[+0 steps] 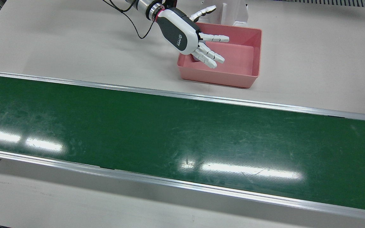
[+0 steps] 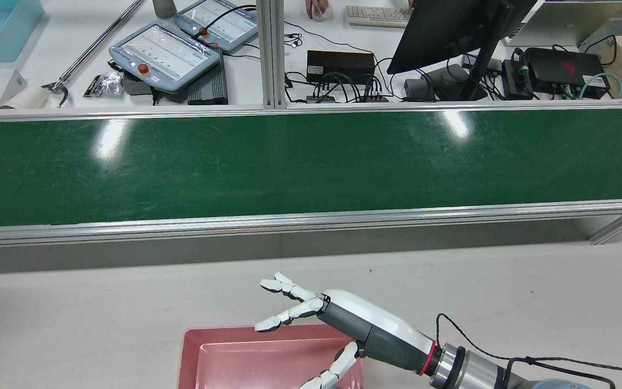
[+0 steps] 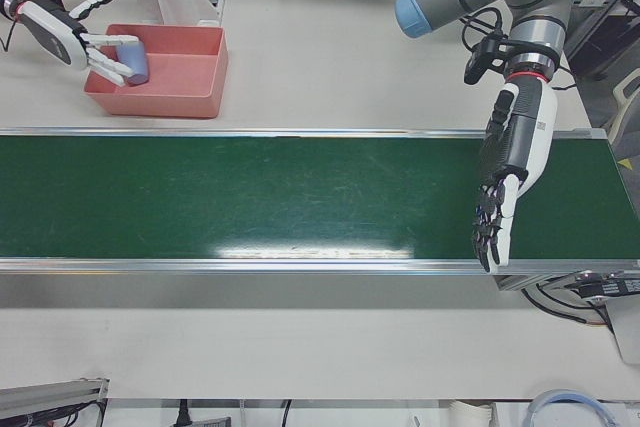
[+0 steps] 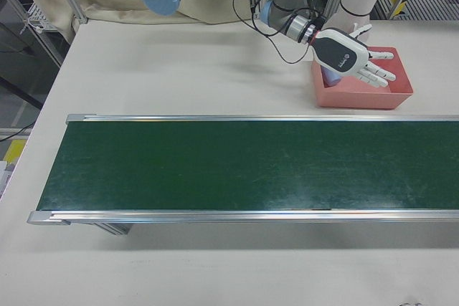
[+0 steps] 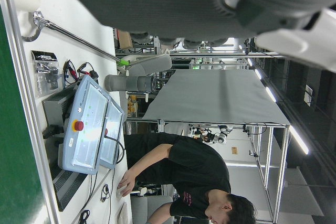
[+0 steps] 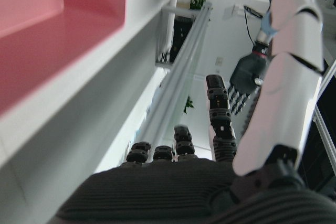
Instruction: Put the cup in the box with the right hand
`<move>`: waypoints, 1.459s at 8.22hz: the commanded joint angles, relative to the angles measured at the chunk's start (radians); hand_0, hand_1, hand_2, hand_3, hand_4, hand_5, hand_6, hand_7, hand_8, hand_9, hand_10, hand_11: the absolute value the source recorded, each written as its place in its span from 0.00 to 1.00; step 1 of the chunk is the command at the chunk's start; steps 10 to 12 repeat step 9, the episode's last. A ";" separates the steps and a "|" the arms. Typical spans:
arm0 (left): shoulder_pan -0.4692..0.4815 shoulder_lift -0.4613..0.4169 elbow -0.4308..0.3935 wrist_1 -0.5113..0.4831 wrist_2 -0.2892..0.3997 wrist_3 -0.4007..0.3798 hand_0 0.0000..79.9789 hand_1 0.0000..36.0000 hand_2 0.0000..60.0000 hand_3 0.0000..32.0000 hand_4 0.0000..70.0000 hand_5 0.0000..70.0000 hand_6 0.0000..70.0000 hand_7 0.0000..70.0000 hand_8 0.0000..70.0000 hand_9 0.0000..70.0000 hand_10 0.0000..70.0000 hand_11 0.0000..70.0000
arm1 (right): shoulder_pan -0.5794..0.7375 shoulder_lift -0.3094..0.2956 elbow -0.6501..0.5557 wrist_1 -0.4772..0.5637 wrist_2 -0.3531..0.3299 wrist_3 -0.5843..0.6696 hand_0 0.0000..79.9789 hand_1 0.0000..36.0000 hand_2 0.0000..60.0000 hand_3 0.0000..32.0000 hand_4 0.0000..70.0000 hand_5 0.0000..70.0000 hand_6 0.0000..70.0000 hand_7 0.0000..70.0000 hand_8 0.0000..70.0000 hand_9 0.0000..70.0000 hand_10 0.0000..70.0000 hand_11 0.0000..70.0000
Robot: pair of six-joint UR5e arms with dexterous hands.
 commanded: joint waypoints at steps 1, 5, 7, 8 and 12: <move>0.000 0.000 0.000 0.000 0.001 0.000 0.00 0.00 0.00 0.00 0.00 0.00 0.00 0.00 0.00 0.00 0.00 0.00 | 0.417 -0.046 0.046 -0.022 -0.068 0.066 0.65 0.65 0.53 0.00 0.28 0.08 0.08 0.23 0.00 0.03 0.05 0.10; 0.000 0.000 -0.001 0.000 -0.001 0.000 0.00 0.00 0.00 0.00 0.00 0.00 0.00 0.00 0.00 0.00 0.00 0.00 | 0.968 -0.054 -0.284 -0.088 -0.214 0.236 0.64 0.59 0.50 0.00 0.29 0.08 0.07 0.18 0.00 0.05 0.07 0.13; 0.000 0.000 -0.001 0.000 0.000 0.000 0.00 0.00 0.00 0.00 0.00 0.00 0.00 0.00 0.00 0.00 0.00 0.00 | 1.149 -0.060 -0.475 0.023 -0.304 0.256 0.61 0.55 0.53 0.00 0.24 0.08 0.07 0.17 0.01 0.06 0.06 0.12; 0.000 0.000 -0.001 0.000 0.001 0.000 0.00 0.00 0.00 0.00 0.00 0.00 0.00 0.00 0.00 0.00 0.00 0.00 | 1.173 -0.061 -0.591 0.118 -0.332 0.308 0.61 0.38 0.23 0.00 0.27 0.06 0.06 0.16 0.00 0.05 0.05 0.09; 0.000 0.000 -0.001 0.000 0.001 0.000 0.00 0.00 0.00 0.00 0.00 0.00 0.00 0.00 0.00 0.00 0.00 0.00 | 1.143 -0.086 -0.697 0.174 -0.329 0.430 0.57 0.27 0.13 0.01 0.12 0.05 0.03 0.08 0.00 0.03 0.02 0.06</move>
